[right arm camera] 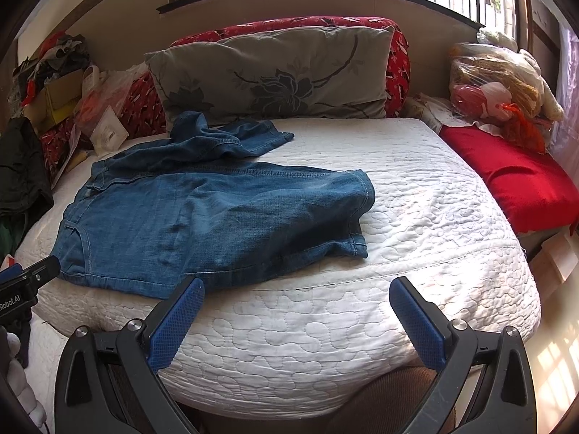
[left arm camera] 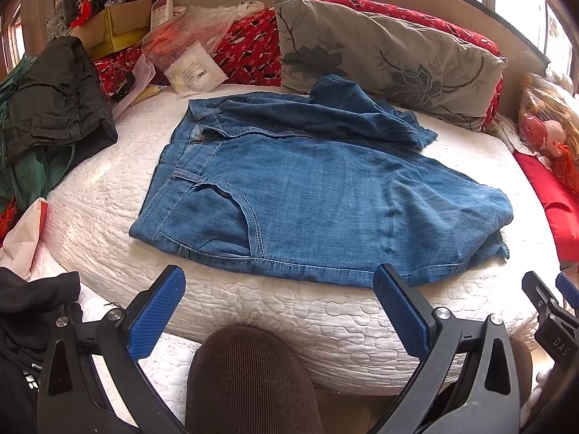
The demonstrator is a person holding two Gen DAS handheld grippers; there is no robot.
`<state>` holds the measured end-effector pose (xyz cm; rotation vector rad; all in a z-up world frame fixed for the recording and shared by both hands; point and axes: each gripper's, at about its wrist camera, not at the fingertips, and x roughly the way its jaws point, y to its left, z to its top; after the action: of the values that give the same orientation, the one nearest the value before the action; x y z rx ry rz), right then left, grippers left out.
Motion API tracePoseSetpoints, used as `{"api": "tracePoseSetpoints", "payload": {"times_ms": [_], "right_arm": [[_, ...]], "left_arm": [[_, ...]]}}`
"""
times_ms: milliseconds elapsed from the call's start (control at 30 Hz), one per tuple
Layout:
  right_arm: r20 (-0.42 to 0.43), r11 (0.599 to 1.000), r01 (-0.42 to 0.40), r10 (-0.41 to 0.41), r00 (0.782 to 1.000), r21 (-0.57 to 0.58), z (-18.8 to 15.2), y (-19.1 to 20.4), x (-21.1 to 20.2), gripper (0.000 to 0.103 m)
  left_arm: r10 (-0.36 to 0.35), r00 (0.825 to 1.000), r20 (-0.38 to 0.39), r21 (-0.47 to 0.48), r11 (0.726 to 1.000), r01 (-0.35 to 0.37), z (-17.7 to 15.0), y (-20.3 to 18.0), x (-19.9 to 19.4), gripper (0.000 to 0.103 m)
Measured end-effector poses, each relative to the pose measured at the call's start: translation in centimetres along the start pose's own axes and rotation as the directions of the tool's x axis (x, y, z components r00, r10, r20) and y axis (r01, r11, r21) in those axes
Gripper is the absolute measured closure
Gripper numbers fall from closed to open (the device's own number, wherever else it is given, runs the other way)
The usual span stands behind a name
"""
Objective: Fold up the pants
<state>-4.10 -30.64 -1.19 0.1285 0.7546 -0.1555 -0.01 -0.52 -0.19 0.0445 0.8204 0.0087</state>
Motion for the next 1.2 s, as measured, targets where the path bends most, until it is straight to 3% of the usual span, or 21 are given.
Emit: {"api": "tracePoseSetpoints", "payload": {"times_ms": [133, 300, 600, 767, 867, 933, 1100, 1200], "right_arm": [[-0.005, 1.0, -0.001, 0.001, 1.0, -0.001, 0.0, 0.0, 0.1, 0.0], [-0.012, 1.0, -0.001, 0.001, 1.0, -0.001, -0.1, 0.1, 0.3, 0.0], [-0.032, 1.0, -0.001, 0.0, 0.999, -0.001, -0.1, 0.2, 1.0, 0.0], [-0.058, 1.0, -0.011, 0.011, 0.998, 0.002, 0.1, 0.0, 1.8, 0.0], [-0.091, 0.998, -0.04, 0.044, 0.995, 0.041, 0.7, -1.0, 2.6, 0.0], [-0.104, 0.997, -0.041, 0.047, 0.993, 0.067, 1.5, -2.1, 3.3, 0.0], [-0.136, 0.988, -0.011, 0.032, 0.99, 0.152, 4.1, -6.8, 5.7, 0.0], [-0.173, 0.976, 0.015, 0.023, 0.985, 0.216, 5.3, -9.8, 8.1, 0.0]], "left_arm": [[0.027, 1.0, 0.011, 0.025, 0.999, -0.027, 0.0, -0.1, 0.1, 0.0], [-0.011, 1.0, -0.005, -0.009, 1.0, 0.011, -0.1, 0.0, 0.2, 0.0], [0.0, 0.999, -0.038, 0.002, 1.0, 0.0, 0.3, -0.1, 1.1, 0.0], [0.04, 0.993, -0.107, 0.029, 0.999, -0.037, 0.6, -0.1, 2.2, 0.0], [0.072, 0.979, -0.191, 0.063, 0.996, -0.061, 1.2, 0.3, 4.2, 0.0], [0.076, 0.969, -0.237, 0.062, 0.996, -0.063, 2.2, 1.5, 5.9, 0.0], [0.157, 0.958, -0.241, 0.008, 0.987, -0.159, 7.2, 8.1, 9.1, 0.0], [0.123, 0.942, -0.312, -0.025, 0.99, -0.137, 10.2, 12.1, 11.7, 0.0]]}}
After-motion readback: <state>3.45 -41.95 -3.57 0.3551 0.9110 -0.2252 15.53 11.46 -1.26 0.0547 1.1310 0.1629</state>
